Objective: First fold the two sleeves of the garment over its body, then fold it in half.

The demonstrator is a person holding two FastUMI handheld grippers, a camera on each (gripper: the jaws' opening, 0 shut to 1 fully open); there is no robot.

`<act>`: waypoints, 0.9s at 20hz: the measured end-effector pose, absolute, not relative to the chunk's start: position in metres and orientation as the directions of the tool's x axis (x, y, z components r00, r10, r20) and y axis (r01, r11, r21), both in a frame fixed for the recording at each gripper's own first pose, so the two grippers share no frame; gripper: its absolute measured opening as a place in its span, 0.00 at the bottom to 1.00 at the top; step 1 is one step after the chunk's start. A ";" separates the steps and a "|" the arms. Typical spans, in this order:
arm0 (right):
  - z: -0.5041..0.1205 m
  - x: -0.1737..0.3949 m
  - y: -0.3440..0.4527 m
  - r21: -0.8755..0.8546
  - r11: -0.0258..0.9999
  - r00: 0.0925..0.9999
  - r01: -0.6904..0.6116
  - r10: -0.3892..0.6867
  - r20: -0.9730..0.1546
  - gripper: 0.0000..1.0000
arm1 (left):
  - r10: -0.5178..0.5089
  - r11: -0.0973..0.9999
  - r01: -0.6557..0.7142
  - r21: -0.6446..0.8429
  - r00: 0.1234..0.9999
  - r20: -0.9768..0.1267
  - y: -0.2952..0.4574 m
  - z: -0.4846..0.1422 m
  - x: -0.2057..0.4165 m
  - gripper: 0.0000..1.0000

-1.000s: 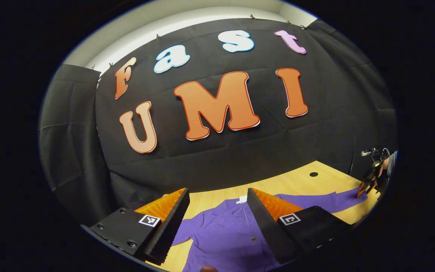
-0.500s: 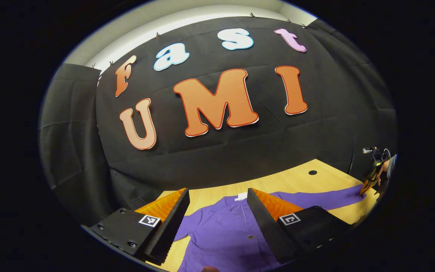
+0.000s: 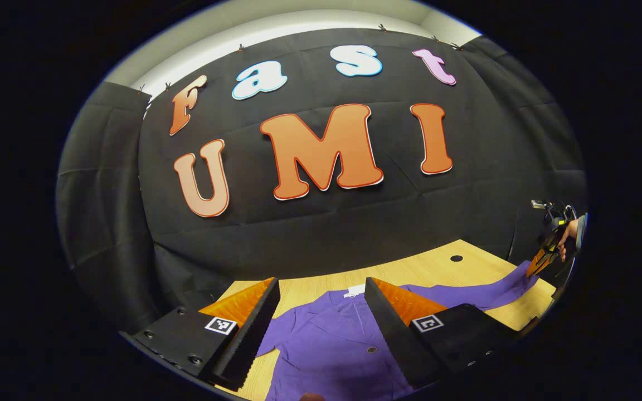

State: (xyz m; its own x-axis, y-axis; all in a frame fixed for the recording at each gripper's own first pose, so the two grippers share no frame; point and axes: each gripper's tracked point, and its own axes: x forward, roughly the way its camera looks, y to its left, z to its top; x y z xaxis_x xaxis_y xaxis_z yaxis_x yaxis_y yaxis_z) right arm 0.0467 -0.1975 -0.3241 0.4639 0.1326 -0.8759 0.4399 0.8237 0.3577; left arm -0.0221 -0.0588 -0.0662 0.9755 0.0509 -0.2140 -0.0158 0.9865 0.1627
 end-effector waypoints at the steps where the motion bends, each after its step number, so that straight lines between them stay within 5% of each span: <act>1: -0.311 0.048 -0.192 0.358 0.830 0.481 0.428 0.126 -0.868 0.03 | 0.049 0.988 -0.015 0.154 0.975 -0.217 -0.053 -0.067 -0.021 0.98; 18: -0.154 0.090 -0.041 0.356 0.918 0.652 0.175 0.164 -0.741 0.03 | 0.072 0.993 -0.053 0.108 0.980 -0.184 0.077 -0.068 -0.010 0.98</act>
